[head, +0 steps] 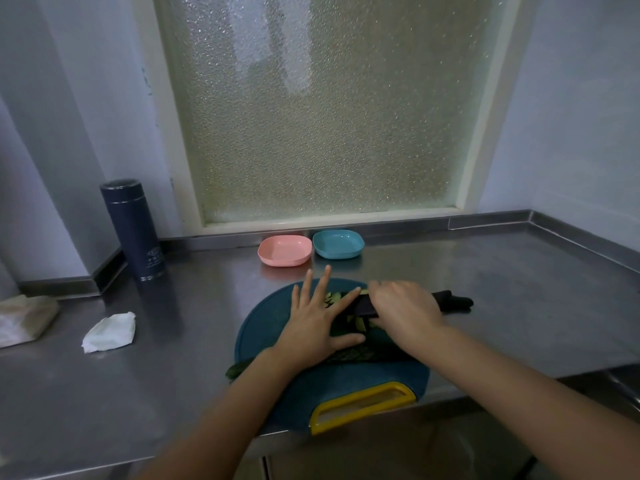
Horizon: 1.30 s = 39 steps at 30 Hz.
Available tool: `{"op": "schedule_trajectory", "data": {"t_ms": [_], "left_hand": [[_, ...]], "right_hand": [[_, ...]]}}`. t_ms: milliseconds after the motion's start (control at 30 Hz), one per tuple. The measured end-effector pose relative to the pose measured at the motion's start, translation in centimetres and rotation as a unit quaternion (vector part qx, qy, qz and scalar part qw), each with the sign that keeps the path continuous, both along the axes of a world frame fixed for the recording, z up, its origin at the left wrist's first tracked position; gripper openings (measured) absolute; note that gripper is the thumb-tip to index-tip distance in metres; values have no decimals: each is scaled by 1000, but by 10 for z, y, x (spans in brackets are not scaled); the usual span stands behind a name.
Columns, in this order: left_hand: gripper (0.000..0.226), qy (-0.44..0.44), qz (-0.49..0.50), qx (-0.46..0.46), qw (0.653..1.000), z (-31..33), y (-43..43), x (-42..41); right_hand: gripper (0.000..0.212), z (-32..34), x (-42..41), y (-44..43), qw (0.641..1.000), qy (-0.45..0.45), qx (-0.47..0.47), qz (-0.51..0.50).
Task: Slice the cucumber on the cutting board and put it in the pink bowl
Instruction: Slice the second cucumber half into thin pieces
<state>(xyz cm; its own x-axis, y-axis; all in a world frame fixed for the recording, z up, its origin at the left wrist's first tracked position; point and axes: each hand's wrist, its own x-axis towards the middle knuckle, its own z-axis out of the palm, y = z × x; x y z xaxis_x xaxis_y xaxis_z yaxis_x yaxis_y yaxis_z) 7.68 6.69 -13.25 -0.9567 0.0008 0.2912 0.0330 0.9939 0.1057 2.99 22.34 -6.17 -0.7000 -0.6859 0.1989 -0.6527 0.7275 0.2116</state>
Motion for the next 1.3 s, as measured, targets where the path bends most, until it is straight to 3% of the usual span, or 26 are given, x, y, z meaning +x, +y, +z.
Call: {"op": "schedule_trajectory", "data": {"t_ms": [633,833,1000,1100,1200,1300], "left_hand": [[101,-118,12,3,993,3,-52,-14],[57,-90,37,2,995,6,-49,-9],[38,-35,10,12,999,18,-43,5],[20,61,28,4,998,20,-37,14],[20,87,-9,4,996,14,-28,23],[45,-2,-59,30,998,5,-14,31]], "right_hand": [[23,11,-23,63,998,-16,-54,22],[27,14,-34,78,993,-49,-106,-26],[32,7,-37,76,978,-125,-162,-38],[32,-1,-37,77,966,-144,-207,-54],[29,-4,-37,81,964,-146,-213,-58],[29,-6,-37,84,966,-140,-211,-57]]}}
